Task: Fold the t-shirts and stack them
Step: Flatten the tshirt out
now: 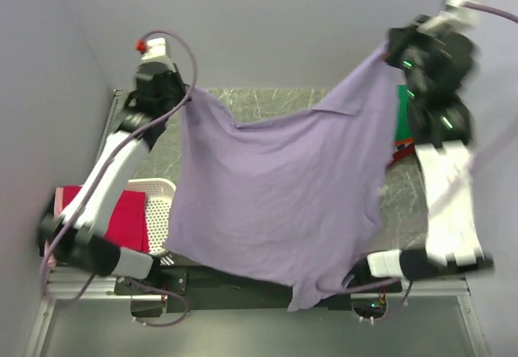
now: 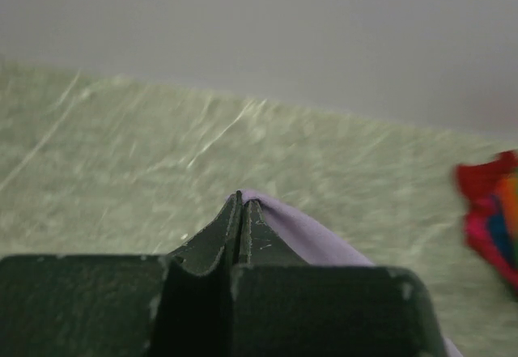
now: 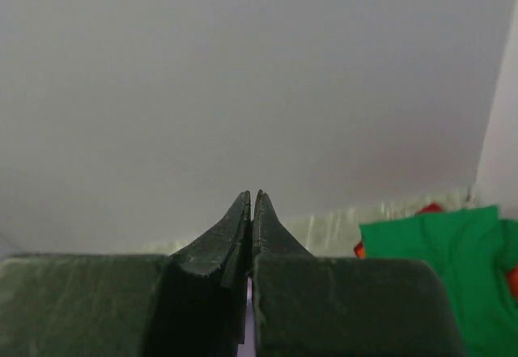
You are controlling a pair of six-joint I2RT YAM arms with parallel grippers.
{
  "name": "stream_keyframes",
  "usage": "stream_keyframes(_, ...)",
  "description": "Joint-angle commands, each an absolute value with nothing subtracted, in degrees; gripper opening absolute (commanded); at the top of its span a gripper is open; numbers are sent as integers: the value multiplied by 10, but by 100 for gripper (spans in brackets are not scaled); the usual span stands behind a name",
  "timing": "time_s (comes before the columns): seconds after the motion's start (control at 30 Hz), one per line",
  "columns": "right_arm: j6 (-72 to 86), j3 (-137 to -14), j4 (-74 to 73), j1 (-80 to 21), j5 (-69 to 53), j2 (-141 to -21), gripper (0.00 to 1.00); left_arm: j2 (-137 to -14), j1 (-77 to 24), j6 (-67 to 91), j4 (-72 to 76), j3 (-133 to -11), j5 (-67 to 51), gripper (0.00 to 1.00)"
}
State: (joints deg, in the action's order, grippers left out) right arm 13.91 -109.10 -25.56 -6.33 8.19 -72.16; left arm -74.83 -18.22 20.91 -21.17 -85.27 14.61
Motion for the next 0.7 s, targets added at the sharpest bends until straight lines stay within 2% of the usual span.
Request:
stream_keyframes(0.0, 162, -1088, -221, -62, 65, -832, 0, -837, -154, 223, -188, -860, 192, 0)
stream_keyframes(0.13, 188, -1194, -272, -64, 16, -1043, 0, -990, -129, 247, -262, -951, 258, 3)
stream_keyframes(0.17, 192, -1226, -288, -65, 6, -1077, 6, -1040, -125, 255, -275, -993, 300, 14)
stream_keyframes(0.2, 197, -1281, -316, -68, 2, -1106, 31, -1062, -121, 268, -312, -1017, 312, 18)
stream_keyframes(0.23, 198, -1301, -324, -69, -11, -1147, 42, -1077, -116, 272, -322, -1037, 326, 20)
stream_keyframes(0.3, 197, -1297, -310, -70, -24, -1150, 61, -1089, -116, 267, -301, -1055, 338, 25)
stream_keyframes(0.37, 196, -1250, -274, -70, -35, -1121, 69, -1069, -119, 262, -275, -1047, 327, 28)
stream_keyframes(0.4, 193, -1220, -253, -70, -37, -1103, 86, -1059, -121, 258, -265, -1034, 324, 29)
stream_keyframes(0.53, 185, -1088, -189, -70, -40, -1020, 88, -1037, -152, 259, -244, -1019, 336, 32)
stream_keyframes(0.67, 190, -1025, -171, -71, -54, -1015, 84, -1021, -217, 259, -208, -977, 307, 33)
